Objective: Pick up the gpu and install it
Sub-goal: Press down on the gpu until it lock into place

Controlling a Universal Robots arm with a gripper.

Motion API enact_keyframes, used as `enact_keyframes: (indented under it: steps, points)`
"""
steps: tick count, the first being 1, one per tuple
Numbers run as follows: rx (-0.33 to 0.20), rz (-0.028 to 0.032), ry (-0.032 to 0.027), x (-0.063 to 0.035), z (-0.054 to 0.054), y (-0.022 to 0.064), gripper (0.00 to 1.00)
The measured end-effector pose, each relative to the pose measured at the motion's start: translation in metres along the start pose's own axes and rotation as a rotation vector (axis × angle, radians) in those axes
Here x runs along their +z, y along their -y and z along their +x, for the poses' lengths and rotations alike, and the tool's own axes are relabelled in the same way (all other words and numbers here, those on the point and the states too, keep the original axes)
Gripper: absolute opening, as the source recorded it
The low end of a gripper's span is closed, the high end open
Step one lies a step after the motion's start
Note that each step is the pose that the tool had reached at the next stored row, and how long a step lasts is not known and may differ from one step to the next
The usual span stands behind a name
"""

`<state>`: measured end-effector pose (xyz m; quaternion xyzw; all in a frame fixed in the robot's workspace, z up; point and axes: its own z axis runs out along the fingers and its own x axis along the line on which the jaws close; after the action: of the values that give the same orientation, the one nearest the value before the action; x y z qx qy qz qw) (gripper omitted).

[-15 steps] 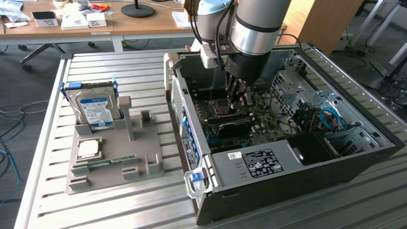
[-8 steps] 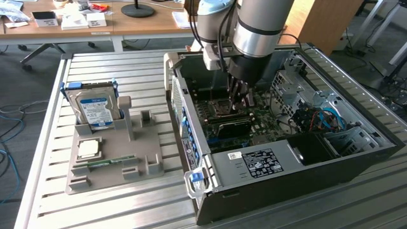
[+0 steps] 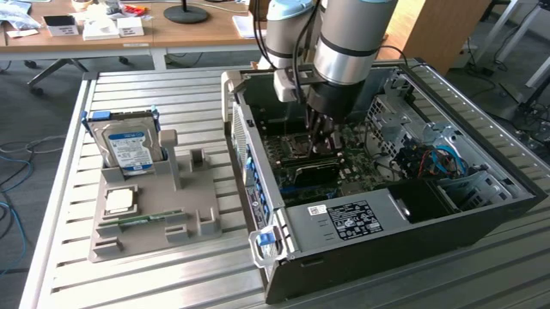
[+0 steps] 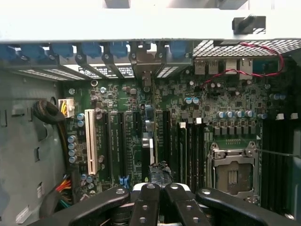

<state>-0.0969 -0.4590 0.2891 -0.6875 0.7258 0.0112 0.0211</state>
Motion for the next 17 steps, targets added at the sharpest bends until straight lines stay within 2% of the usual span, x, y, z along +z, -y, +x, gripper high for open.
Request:
enact_keyframes:
  steps: [10,17]
  points:
    - [0.0,0.0,-0.0001,0.011,0.001,-0.0009,0.11]
    - [0.0,0.0001,0.0001,0.0143,0.001,-0.0009,0.11]
